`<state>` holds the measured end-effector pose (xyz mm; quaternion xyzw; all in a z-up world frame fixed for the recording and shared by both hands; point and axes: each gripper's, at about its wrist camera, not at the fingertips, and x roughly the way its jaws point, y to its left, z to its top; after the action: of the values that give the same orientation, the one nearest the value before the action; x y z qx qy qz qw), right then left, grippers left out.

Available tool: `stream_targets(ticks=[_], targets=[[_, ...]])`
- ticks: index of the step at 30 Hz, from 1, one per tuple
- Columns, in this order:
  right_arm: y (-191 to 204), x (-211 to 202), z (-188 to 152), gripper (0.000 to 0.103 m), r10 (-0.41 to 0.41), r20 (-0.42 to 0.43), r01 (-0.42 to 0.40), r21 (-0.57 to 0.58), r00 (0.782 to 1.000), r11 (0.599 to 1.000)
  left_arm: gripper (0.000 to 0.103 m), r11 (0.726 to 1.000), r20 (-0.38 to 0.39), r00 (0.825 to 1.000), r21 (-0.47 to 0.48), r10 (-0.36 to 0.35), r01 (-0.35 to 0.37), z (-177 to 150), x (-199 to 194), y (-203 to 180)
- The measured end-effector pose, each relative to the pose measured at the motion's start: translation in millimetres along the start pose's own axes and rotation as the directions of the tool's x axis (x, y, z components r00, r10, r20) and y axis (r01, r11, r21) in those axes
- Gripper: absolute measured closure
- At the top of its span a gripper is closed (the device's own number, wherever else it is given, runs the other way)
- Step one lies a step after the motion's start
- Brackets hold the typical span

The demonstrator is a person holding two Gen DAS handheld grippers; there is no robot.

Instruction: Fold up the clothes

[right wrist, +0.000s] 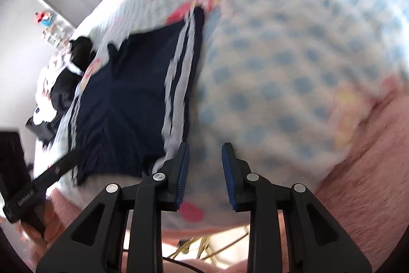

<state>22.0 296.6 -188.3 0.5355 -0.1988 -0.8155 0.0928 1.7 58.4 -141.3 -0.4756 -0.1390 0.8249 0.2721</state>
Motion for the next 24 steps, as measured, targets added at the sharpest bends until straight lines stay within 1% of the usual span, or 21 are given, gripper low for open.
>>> stream_targets(ticks=[2, 4, 5, 6, 7, 8, 9, 11, 12, 14, 18, 20, 21, 22, 23, 24], targets=[[0, 4, -3, 0.075, 0.022, -0.024, -0.023, -0.011, 0.999, 1.0, 0.079, 0.999, -0.026, 0.999, -0.008, 0.043, -0.043, 2, 16, -9], [2, 7, -3, 0.075, 0.051, -0.031, -0.052, -0.019, 0.998, 0.998, 0.079, 0.998, -0.079, 0.995, -0.022, 0.064, -0.066, 0, 30, -12], [3, 7, -2, 0.075, 0.071, -0.029, -0.072, -0.022, 0.997, 0.997, 0.079, 0.998, -0.096, 0.994, -0.039, 0.046, -0.05, -1, 32, -11], [6, 7, 0, 0.075, 0.098, -0.023, -0.098, -0.024, 0.995, 0.995, 0.079, 0.998, -0.1, 0.995, -0.064, 0.007, -0.014, -3, 31, -9], [9, 6, 2, 0.075, 0.121, -0.019, -0.121, -0.033, 0.993, 0.992, 0.078, 0.995, -0.098, 0.994, -0.099, -0.043, 0.033, -3, 27, -6], [13, 6, 5, 0.075, 0.141, -0.015, -0.142, -0.047, 0.99, 0.989, 0.077, 0.99, -0.078, 0.994, -0.128, -0.07, 0.06, -2, 21, -3], [17, 6, 7, 0.075, 0.158, -0.015, -0.159, -0.06, 0.987, 0.985, 0.074, 0.988, -0.049, 0.997, -0.146, -0.068, 0.06, 0, 14, 1], [25, 11, 10, 0.075, 0.19, -0.024, -0.191, -0.08, 0.981, 0.978, 0.064, 0.981, 0.004, 0.998, -0.183, -0.064, 0.064, 3, 2, 7], [29, 17, 12, 0.075, 0.207, -0.032, -0.209, -0.082, 0.978, 0.974, 0.055, 0.976, 0.022, 0.998, -0.207, -0.064, 0.067, 3, -2, 11], [33, 29, 13, 0.075, 0.237, -0.047, -0.24, -0.077, 0.97, 0.968, 0.054, 0.963, 0.017, 0.993, -0.239, -0.121, 0.121, 3, -1, 15], [31, 31, 7, 0.075, 0.275, -0.026, -0.276, -0.051, 0.961, 0.96, 0.051, 0.972, -0.011, 0.993, -0.204, -0.118, 0.113, 3, 5, 10], [28, 32, 8, 0.075, 0.299, -0.021, -0.3, -0.041, 0.954, 0.953, 0.052, 0.974, -0.059, 0.991, -0.198, -0.122, 0.108, 5, 18, 11], [27, 32, 9, 0.075, 0.305, -0.024, -0.306, -0.037, 0.952, 0.951, 0.054, 0.975, -0.083, 0.989, -0.195, -0.121, 0.103, 7, 24, 11], [27, 34, 9, 0.075, 0.308, -0.028, -0.309, -0.034, 0.951, 0.95, 0.066, 0.982, -0.087, 0.992, -0.177, -0.09, 0.074, 9, 27, 8], [26, 34, 9, 0.075, 0.304, -0.032, -0.305, -0.037, 0.952, 0.952, 0.077, 0.989, -0.077, 0.996, -0.148, -0.034, 0.023, 10, 29, 3], [26, 33, 8, 0.075, 0.296, -0.037, -0.297, -0.044, 0.955, 0.954, 0.092, 0.99, -0.063, 0.998, -0.138, -0.006, -0.003, 10, 25, 2]])
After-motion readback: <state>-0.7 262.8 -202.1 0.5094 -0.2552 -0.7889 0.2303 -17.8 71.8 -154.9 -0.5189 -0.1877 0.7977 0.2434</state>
